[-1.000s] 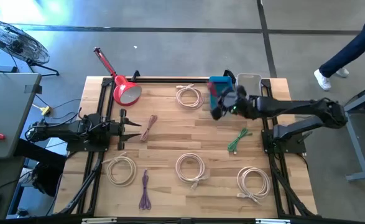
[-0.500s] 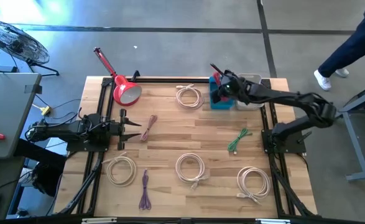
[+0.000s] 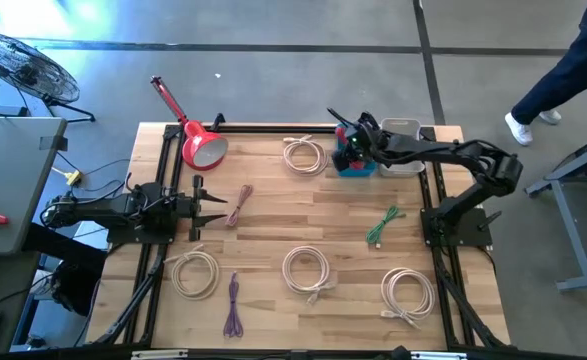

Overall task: Pick & Place USB Port
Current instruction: Put the red charger cable into the blue bin, then put the white HDMI cable into the gray bin

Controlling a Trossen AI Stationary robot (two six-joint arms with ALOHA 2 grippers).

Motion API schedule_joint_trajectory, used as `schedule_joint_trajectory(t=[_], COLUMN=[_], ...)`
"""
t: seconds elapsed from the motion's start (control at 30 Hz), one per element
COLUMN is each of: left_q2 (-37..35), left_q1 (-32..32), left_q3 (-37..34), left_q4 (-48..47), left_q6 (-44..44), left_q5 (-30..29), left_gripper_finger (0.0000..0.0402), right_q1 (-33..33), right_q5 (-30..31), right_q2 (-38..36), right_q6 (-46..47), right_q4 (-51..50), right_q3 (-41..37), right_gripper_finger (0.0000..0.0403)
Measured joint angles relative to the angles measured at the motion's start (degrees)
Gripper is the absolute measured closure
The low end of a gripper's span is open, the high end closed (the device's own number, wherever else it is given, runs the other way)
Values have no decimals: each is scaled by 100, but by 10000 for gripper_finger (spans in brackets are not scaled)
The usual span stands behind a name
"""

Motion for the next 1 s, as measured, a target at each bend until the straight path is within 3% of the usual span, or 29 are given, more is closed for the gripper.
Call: schedule_joint_trajectory(t=[0.2,0.4,0.73,1.0], left_q2=[0,0,16,990], left_q1=[2,1,2,2], left_q3=[2,2,100,837], left_q4=[0,0,245,665], left_q6=[0,0,-103,263], left_q5=[4,-18,-683,-1007], left_gripper_finger=[234,234,234,234], right_q1=[16,52,446,1064], right_q5=[-197,-390,-2321,-4004], right_q2=[0,-145,-968,-1287], right_q6=[-151,-610,-1461,-2037], right_q4=[108,377,1008,1076], right_q3=[0,0,0,0], right_gripper_finger=[231,199,197,197])
